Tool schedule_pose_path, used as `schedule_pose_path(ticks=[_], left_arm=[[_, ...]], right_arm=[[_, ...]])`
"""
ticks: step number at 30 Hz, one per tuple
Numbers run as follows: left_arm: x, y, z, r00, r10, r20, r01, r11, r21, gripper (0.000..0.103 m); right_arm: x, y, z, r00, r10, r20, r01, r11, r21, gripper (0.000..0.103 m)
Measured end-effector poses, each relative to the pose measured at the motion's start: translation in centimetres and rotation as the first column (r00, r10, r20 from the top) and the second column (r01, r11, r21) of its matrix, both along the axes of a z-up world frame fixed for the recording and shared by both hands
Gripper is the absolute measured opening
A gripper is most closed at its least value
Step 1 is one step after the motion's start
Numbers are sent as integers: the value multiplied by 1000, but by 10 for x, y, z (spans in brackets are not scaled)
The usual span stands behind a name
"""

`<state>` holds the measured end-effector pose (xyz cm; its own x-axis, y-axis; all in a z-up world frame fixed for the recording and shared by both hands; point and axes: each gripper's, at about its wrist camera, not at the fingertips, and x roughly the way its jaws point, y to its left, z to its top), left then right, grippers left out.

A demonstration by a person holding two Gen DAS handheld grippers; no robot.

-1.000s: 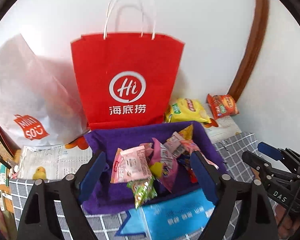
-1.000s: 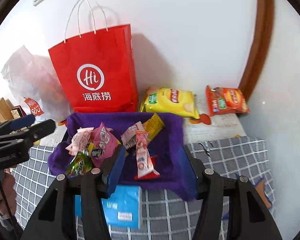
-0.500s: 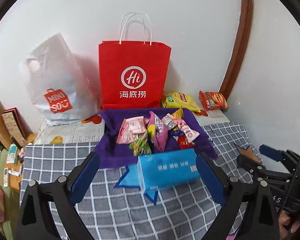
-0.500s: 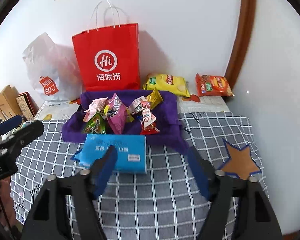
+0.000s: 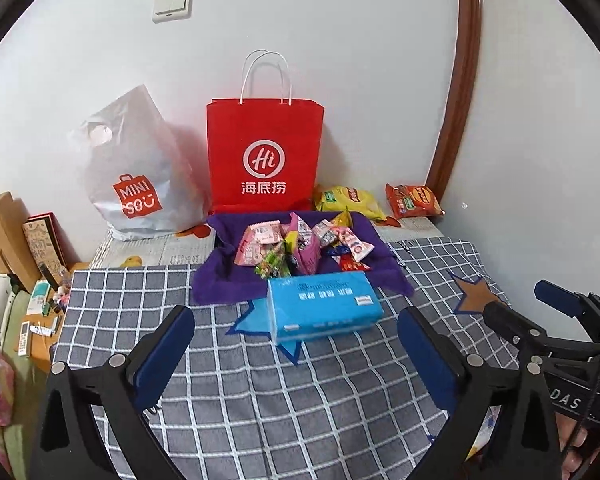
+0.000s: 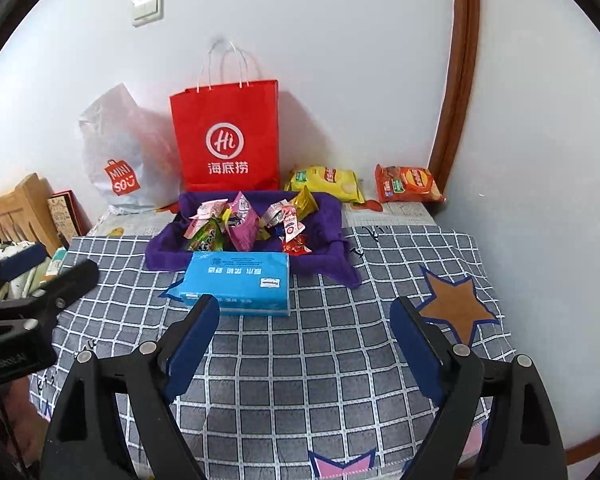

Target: Organize snacks

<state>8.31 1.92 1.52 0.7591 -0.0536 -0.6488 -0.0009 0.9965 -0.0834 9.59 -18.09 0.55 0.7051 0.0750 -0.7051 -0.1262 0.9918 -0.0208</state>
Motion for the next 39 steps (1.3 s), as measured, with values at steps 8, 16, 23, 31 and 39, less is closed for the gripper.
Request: schedule_pose_path(ticks=[8,16,23,31,39], left_arm=[[-18,-12,3,1000,2,12,-2,1000,6,102],[-29,-21,11,999,4,38,-4,1000,13,102],[-34,-21,14,999,7,43,-8,1000,17,102],[-39,-24,18,999,8,53,-9,1000,28,102],[-39,-28,19,999,-4,50,2,1000,27,103]], right_arm=[[-22,-17,10,999,-15,28,15,1000,16,86],[-34,-22,13,999,-18,48,17,1000,11,86],[-41,-25,16,998,-24,55,23,1000,15,86],[-43,-26,16,998,-27,59,26,1000,13,86],[-47,-28,19,997,-31,67,30,999,14,86]])
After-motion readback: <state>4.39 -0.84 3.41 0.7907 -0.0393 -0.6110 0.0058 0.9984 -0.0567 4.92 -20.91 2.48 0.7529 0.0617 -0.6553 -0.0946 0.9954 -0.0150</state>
